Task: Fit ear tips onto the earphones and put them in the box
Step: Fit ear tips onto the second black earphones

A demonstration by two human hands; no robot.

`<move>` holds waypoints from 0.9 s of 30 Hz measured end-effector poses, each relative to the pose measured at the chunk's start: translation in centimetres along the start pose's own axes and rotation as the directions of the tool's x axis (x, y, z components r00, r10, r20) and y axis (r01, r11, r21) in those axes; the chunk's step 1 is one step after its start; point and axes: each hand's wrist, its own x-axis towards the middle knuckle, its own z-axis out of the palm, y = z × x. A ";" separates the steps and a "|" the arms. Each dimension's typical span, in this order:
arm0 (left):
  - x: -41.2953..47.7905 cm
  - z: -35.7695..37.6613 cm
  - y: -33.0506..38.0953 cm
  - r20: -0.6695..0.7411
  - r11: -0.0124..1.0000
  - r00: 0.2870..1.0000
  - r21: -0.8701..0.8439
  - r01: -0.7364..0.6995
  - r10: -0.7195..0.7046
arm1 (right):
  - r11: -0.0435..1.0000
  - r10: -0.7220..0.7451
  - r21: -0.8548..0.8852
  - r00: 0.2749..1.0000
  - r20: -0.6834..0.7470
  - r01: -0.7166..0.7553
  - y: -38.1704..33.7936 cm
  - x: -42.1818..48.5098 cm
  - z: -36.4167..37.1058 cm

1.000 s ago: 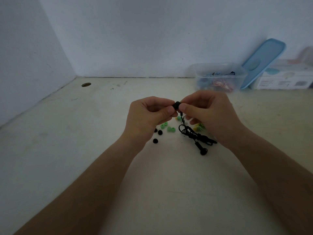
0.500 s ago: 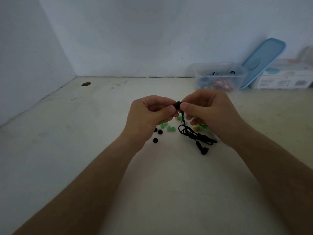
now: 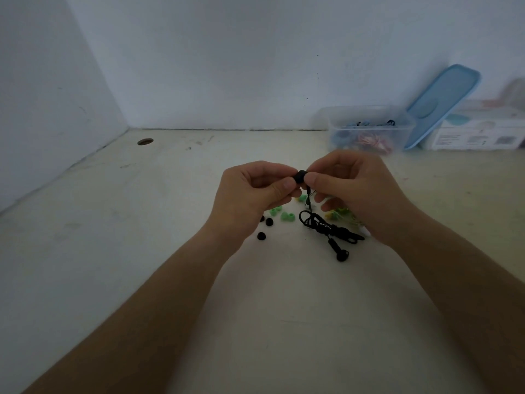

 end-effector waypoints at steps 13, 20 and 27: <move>0.0 0.4 -0.7 -0.073 0.997 0.996 0.056 -0.045 0.049 | 0.988 -0.100 -0.130 0.992 -0.082 0.089 0.2 -0.2 0.8; 0.1 0.2 -0.2 -0.035 0.995 0.996 0.057 -0.084 0.086 | 0.991 0.087 0.097 0.996 0.002 -0.086 -0.2 -0.1 0.2; 0.1 0.2 -0.1 -0.028 0.998 0.998 0.025 -0.058 0.059 | 0.995 0.064 0.080 0.998 -0.015 -0.062 -0.3 -0.1 0.1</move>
